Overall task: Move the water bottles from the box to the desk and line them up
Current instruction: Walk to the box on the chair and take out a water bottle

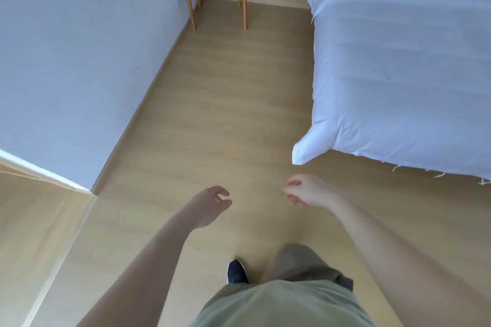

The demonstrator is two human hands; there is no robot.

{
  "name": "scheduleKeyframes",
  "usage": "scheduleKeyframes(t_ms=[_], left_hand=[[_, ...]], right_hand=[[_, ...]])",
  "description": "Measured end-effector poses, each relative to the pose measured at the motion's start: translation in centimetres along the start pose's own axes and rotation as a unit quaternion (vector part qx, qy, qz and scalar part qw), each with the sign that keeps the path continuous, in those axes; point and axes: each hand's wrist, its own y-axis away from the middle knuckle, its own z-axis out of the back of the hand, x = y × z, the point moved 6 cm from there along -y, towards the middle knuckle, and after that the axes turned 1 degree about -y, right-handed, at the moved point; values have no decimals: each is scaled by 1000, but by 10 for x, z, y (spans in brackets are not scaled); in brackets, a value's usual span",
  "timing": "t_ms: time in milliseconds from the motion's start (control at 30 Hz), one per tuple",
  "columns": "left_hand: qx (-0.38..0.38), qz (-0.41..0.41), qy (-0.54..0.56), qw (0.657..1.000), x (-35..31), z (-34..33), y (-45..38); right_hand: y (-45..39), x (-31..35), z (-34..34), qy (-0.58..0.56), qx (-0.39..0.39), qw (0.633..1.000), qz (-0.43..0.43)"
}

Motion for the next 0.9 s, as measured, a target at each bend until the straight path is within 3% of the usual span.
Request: scheduleKeyframes(t_ms=[233, 633, 900], left_hand=[[10, 18, -1, 1000, -26, 52, -102], [-34, 44, 12, 998, -132, 189, -268], [-26, 61, 39, 997, -136, 268, -356]], right_hand=[[-95, 42, 35, 22, 54, 998, -24], [-275, 169, 186, 29, 23, 999, 23], [-364, 249, 220, 39, 35, 998, 29]])
